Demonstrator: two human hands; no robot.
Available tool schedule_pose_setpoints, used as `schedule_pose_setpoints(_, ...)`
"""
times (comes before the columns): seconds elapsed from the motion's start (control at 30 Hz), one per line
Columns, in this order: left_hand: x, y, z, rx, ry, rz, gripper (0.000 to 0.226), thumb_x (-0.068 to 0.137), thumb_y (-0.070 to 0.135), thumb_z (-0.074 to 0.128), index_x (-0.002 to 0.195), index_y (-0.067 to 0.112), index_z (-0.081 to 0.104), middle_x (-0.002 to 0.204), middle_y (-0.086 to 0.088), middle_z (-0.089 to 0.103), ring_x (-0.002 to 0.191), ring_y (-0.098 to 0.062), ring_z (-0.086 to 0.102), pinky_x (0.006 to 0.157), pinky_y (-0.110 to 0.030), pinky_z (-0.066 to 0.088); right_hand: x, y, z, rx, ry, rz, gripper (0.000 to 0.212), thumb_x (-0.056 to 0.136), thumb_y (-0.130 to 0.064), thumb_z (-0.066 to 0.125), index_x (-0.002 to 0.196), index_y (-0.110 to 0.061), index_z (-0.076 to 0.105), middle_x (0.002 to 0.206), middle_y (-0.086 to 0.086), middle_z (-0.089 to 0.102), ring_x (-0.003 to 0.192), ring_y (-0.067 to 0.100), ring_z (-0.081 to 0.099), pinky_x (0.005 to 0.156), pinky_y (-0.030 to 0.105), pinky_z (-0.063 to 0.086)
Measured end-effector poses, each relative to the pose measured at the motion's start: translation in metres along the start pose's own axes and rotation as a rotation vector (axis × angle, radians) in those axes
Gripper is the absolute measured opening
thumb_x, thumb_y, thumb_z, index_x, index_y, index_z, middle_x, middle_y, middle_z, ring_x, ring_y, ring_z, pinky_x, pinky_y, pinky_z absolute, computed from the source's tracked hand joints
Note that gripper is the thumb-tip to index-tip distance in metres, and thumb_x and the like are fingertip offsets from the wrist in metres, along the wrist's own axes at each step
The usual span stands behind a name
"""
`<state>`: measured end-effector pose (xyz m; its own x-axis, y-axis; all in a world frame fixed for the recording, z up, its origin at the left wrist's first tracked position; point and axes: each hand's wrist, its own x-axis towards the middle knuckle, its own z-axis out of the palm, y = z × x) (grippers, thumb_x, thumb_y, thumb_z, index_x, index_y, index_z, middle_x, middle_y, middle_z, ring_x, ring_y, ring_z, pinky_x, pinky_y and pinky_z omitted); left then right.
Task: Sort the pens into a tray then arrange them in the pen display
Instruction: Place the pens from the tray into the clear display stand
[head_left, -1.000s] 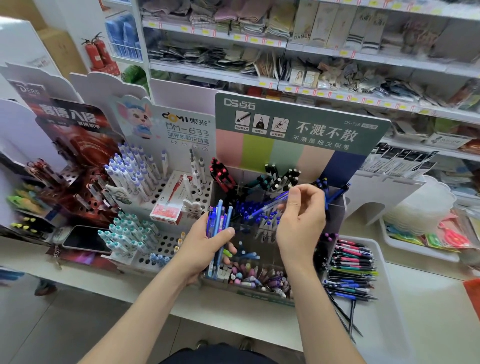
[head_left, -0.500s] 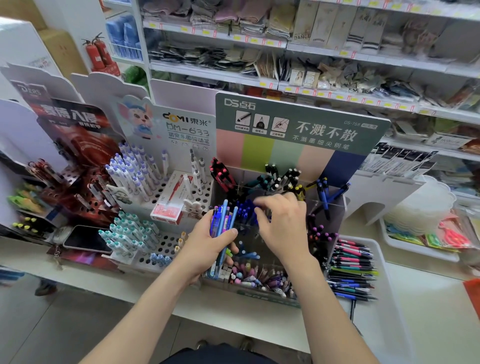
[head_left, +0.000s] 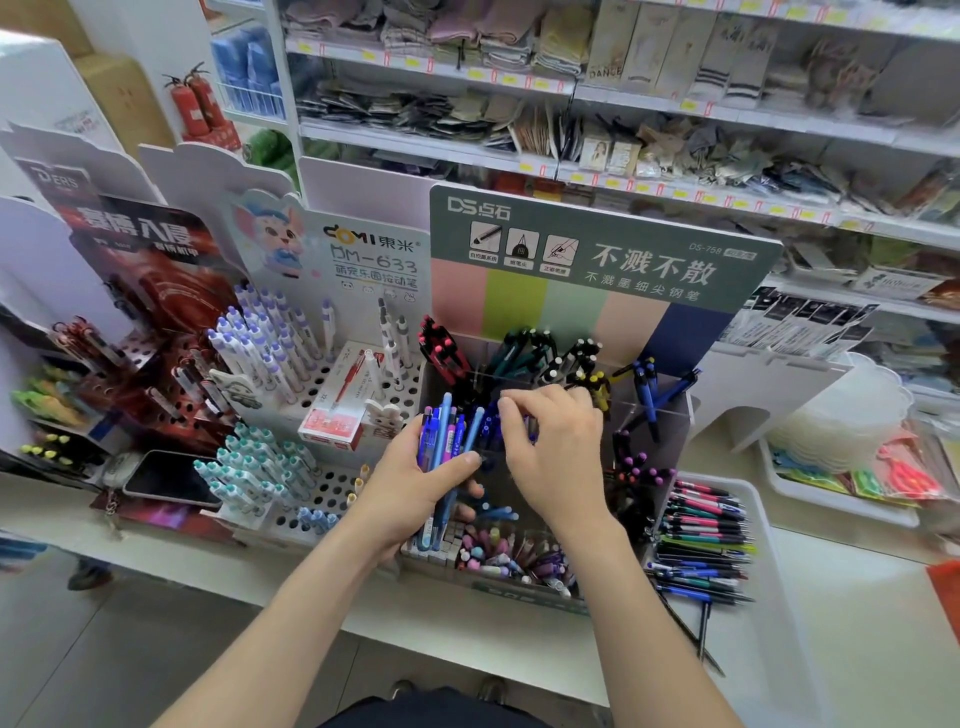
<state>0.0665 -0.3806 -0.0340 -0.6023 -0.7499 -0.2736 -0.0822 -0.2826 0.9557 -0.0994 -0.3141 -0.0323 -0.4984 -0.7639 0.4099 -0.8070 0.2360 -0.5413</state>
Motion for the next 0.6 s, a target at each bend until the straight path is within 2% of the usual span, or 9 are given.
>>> schedule_pose_setpoints(0.1, -0.003, 0.005, 0.003, -0.001, -0.039, 0.018, 0.033, 0.098, 0.012, 0.074, 0.129, 0.018, 0.062, 0.1, -0.008, 0.079, 0.083, -0.023, 0.077, 0.07, -0.034, 0.064, -0.004, -0.013, -0.005, 0.411, -0.17, 0.181, 0.014, 0.101, -0.033, 0.07, 0.103, -0.025, 0.082, 0.091, -0.017, 0.077, 0.088, 0.003, 0.07, 0.08, 0.025, 0.053)
schedule_pose_setpoints(0.2, -0.004, 0.005, 0.004, 0.02, -0.106, 0.016, 0.03, 0.103, 0.013, 0.067, 0.132, 0.02, 0.06, 0.101, -0.015, 0.079, 0.084, -0.028, 0.078, 0.072, -0.035, 0.065, -0.011, -0.015, -0.006, 0.534, -0.184, 0.28, 0.01, 0.101, -0.024, 0.071, 0.098, -0.022, 0.08, 0.083, -0.012, 0.077, 0.077, 0.003, 0.071, 0.069, 0.024, 0.055)
schedule_pose_setpoints(0.3, -0.003, 0.003, 0.004, 0.016, -0.113, 0.019, 0.027, 0.106, 0.01, 0.062, 0.133, 0.016, 0.061, 0.105, -0.014, 0.08, 0.092, -0.03, 0.079, 0.078, -0.034, 0.064, -0.02, -0.017, -0.001, 0.584, -0.006, 0.309, 0.014, 0.107, -0.025, 0.063, 0.101, -0.027, 0.075, 0.082, -0.009, 0.073, 0.074, 0.011, 0.069, 0.068, 0.037, 0.058)
schedule_pose_setpoints(0.33, -0.001, 0.004, 0.004, 0.035, -0.093, 0.026, 0.024, 0.107, 0.01, 0.061, 0.131, 0.015, 0.061, 0.105, -0.011, 0.08, 0.091, -0.026, 0.079, 0.076, -0.03, 0.062, -0.024, -0.02, 0.0, 0.604, 0.069, 0.309, 0.015, 0.109, -0.025, 0.059, 0.103, -0.028, 0.072, 0.083, -0.009, 0.071, 0.076, 0.013, 0.069, 0.071, 0.037, 0.058)
schedule_pose_setpoints(0.4, 0.003, 0.004, 0.003, 0.1, -0.062, 0.049, 0.018, 0.108, 0.011, 0.059, 0.126, 0.014, 0.061, 0.102, -0.007, 0.081, 0.087, -0.02, 0.077, 0.072, -0.03, 0.061, -0.03, -0.026, -0.001, 0.614, 0.196, 0.284, 0.017, 0.112, -0.02, 0.052, 0.106, -0.023, 0.068, 0.085, -0.007, 0.067, 0.077, 0.015, 0.065, 0.071, 0.027, 0.053)
schedule_pose_setpoints(0.47, 0.007, 0.001, 0.0, 0.145, -0.037, 0.061, 0.015, 0.109, 0.012, 0.057, 0.123, 0.011, 0.06, 0.101, -0.008, 0.08, 0.091, -0.024, 0.078, 0.078, -0.039, 0.063, -0.033, -0.028, -0.004, 0.616, 0.295, 0.267, 0.018, 0.113, -0.016, 0.048, 0.108, -0.017, 0.065, 0.087, -0.006, 0.066, 0.079, 0.015, 0.063, 0.07, 0.023, 0.049)
schedule_pose_setpoints(0.53, 0.007, -0.003, -0.005, 0.139, 0.015, 0.05, 0.014, 0.109, 0.01, 0.057, 0.122, 0.009, 0.061, 0.099, -0.01, 0.079, 0.096, -0.028, 0.079, 0.084, -0.049, 0.065, -0.034, -0.022, -0.006, 0.603, 0.377, 0.276, 0.018, 0.114, -0.015, 0.047, 0.111, -0.013, 0.064, 0.089, -0.005, 0.066, 0.079, 0.015, 0.063, 0.069, 0.026, 0.05)
schedule_pose_setpoints(0.6, 0.005, -0.006, -0.008, 0.097, 0.057, 0.032, 0.015, 0.108, 0.01, 0.058, 0.123, 0.01, 0.061, 0.097, -0.015, 0.077, 0.095, -0.032, 0.079, 0.082, -0.055, 0.065, -0.036, -0.01, -0.003, 0.541, 0.4, 0.256, 0.017, 0.114, -0.016, 0.047, 0.114, -0.012, 0.064, 0.092, -0.002, 0.067, 0.077, 0.016, 0.065, 0.066, 0.031, 0.052)
